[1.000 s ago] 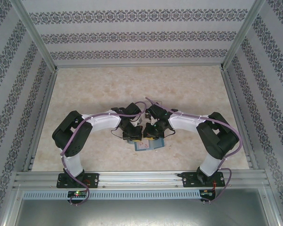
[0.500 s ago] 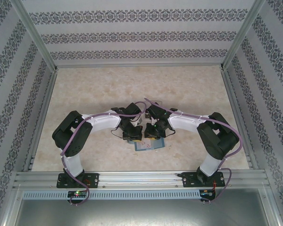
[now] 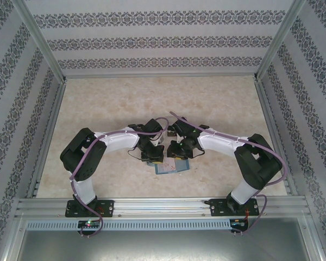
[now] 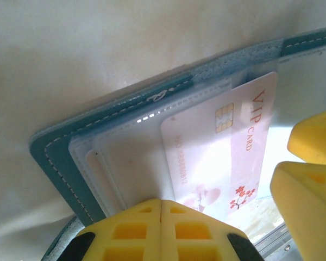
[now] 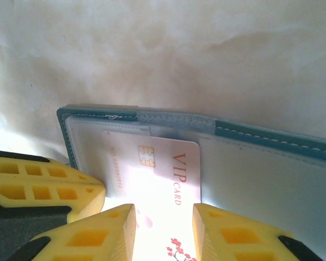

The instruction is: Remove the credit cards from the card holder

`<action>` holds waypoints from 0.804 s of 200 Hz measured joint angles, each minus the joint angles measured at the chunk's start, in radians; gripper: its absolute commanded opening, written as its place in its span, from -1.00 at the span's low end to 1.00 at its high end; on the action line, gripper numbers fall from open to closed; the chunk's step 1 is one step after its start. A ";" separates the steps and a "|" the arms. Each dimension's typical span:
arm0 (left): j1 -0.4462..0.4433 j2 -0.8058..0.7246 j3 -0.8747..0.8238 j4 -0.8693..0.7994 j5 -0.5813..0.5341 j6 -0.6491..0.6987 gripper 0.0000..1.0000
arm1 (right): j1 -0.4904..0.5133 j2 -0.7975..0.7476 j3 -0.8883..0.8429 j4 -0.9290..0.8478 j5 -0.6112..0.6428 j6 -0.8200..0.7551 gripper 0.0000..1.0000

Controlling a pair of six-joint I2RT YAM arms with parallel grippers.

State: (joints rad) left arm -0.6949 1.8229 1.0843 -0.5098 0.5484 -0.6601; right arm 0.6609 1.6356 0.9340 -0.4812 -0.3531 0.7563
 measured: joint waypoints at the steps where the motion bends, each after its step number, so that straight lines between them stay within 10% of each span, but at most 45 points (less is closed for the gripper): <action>1: 0.000 0.000 0.000 0.000 0.000 0.000 -1.00 | 0.000 0.000 0.000 0.000 0.000 0.000 -0.29; 161: 0.000 0.002 0.001 -0.003 -0.001 0.002 -1.00 | -0.005 0.043 -0.044 0.068 -0.064 -0.003 -0.54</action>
State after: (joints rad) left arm -0.6949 1.8252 1.0855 -0.5129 0.5472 -0.6586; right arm 0.6559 1.6787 0.8898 -0.4133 -0.4175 0.7532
